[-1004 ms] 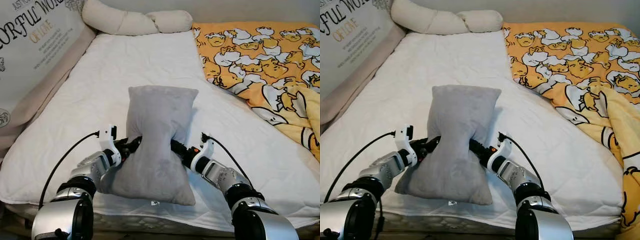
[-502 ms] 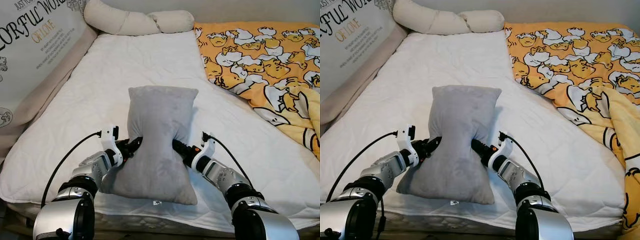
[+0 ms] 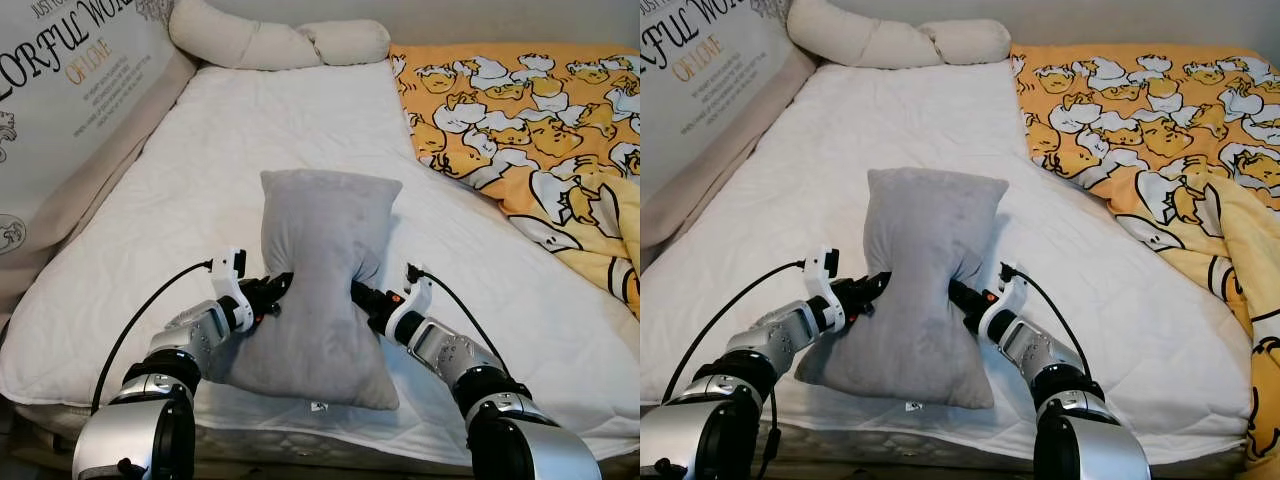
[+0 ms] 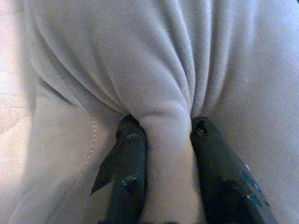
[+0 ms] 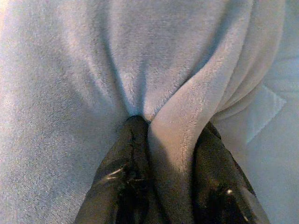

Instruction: Clean up the room

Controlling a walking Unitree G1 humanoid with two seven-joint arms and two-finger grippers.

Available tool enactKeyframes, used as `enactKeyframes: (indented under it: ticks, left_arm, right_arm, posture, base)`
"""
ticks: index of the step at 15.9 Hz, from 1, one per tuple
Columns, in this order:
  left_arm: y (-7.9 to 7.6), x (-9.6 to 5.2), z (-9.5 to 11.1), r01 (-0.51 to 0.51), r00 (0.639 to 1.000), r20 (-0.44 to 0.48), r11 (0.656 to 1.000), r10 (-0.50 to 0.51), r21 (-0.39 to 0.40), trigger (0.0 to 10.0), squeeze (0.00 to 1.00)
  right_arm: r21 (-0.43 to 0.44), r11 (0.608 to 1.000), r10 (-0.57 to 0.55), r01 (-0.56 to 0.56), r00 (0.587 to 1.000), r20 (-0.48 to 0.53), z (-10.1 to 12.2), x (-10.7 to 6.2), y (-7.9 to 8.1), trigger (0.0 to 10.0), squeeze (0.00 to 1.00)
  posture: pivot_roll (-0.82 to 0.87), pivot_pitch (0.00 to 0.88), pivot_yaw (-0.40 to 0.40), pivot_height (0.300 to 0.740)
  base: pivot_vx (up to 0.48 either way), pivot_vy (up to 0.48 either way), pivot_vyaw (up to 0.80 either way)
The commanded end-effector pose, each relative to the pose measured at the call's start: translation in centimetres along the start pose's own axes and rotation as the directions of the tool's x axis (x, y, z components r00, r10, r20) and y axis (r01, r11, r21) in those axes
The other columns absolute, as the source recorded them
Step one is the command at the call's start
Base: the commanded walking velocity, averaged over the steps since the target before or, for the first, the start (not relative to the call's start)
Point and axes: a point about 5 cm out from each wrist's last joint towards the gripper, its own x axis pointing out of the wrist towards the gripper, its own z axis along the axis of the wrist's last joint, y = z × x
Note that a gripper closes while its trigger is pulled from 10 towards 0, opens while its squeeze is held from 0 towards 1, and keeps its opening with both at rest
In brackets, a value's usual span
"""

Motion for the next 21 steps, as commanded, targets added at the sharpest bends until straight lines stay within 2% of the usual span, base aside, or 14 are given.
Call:
enactKeyframes:
  ticks: [1,2,3,5,7,8,9,12,13,14,18,21]
  left_arm:
    - [-1.7,1.1,-2.4,0.097,0.989,-0.111,0.995,-0.097,-0.013,0.0,0.0]
    - [-2.2,1.3,-1.9,0.128,0.988,-0.085,0.992,-0.128,-0.006,0.0,0.0]
    - [-2.8,1.4,-0.9,0.161,0.987,-0.037,0.986,-0.159,0.032,0.0,0.0]
    - [-3.8,1.5,1.4,0.184,0.98,0.063,0.979,-0.19,0.086,0.0,0.0]
    - [-4.6,1.2,2.7,0.192,0.972,0.111,0.97,-0.209,0.147,0.0,0.0]
    - [-5.9,0.5,4.3,0.199,0.956,0.17,0.955,-0.239,0.221,0.0,0.0]
    - [-6.9,-0.1,5.7,0.194,0.939,0.229,0.946,-0.256,0.261,0.0,0.0]
    - [-8.8,-1.7,7.8,0.143,0.909,0.335,0.942,-0.246,0.303,0.0,0.0]
    - [-9.1,-2.1,7.9,0.129,0.91,0.336,0.936,-0.243,0.328,0.0,0.0]
    - [-9.6,-2.9,8.1,0.054,0.919,0.345,0.928,-0.19,0.367,0.0,0.0]
    - [-9.8,-3.4,8.6,-0.024,0.913,0.388,0.936,-0.122,0.351,0.0,0.0]
    - [-9.9,-3.9,8.2,-0.081,0.918,0.393,0.946,-0.052,0.313,0.0,0.0]
  right_arm:
    - [-0.054,0.995,0.08,-0.082,0.996,-0.035,0.3,1.0,1.8,0.0,0.0]
    - [-0.05,0.995,0.086,-0.088,0.996,-0.034,0.7,1.0,2.1,0.0,0.0]
    - [-0.085,0.99,0.116,-0.116,0.993,0.003,1.6,1.1,2.8,0.0,0.0]
    - [-0.092,0.978,0.191,-0.185,0.98,0.063,3.1,1.0,4.5,0.0,0.0]
    - [-0.112,0.969,0.232,-0.22,0.966,0.112,4.1,0.7,5.6,0.0,0.0]
    - [-0.165,0.953,0.282,-0.255,0.945,0.167,5.3,0.2,7.2,0.0,0.0]
    - [-0.223,0.93,0.336,-0.291,0.919,0.205,6.3,-0.3,9.0,0.0,0.0]
    - [-0.327,0.889,0.413,-0.32,0.867,0.277,7.5,-1.7,12.0,0.0,0.0]
    - [-0.333,0.888,0.417,-0.318,0.862,0.289,7.6,-2.0,12.3,0.0,0.0]
    - [-0.343,0.89,0.407,-0.301,0.863,0.299,7.4,-2.7,12.6,0.0,0.0]
    - [-0.344,0.905,0.363,-0.252,0.877,0.313,6.9,-3.7,12.1,0.0,0.0]
    - [-0.34,0.914,0.319,-0.219,0.908,0.272,5.4,-4.4,11.3,0.0,0.0]
  posture:
    - [-0.1,0.0,0.04,0.74]
    - [-0.1,0.0,0.045,0.74]
    - [-0.09,0.0,0.044,0.74]
    - [-0.08,0.0,0.036,0.74]
    - [-0.07,0.0,0.033,0.74]
    - [-0.07,0.0,0.043,0.74]
    - [-0.08,0.0,0.049,0.74]
    - [-0.08,0.0,0.064,0.74]
    - [-0.08,0.0,0.064,0.74]
    - [-0.07,0.0,0.066,0.74]
    - [-0.06,0.0,0.056,0.74]
    - [-0.06,0.0,0.046,0.74]
  base:
    - [0.0,0.0,0.0]
    - [0.0,0.0,0.0]
    - [0.0,0.0,0.0]
    - [0.0,0.0,0.0]
    - [0.0,0.0,0.0]
    - [0.0,0.0,0.0]
    - [0.0,0.0,0.0]
    - [0.0,0.0,0.0]
    - [0.0,0.0,0.0]
    - [0.0,0.0,0.0]
    - [0.0,0.0,0.0]
    - [0.0,0.0,0.0]
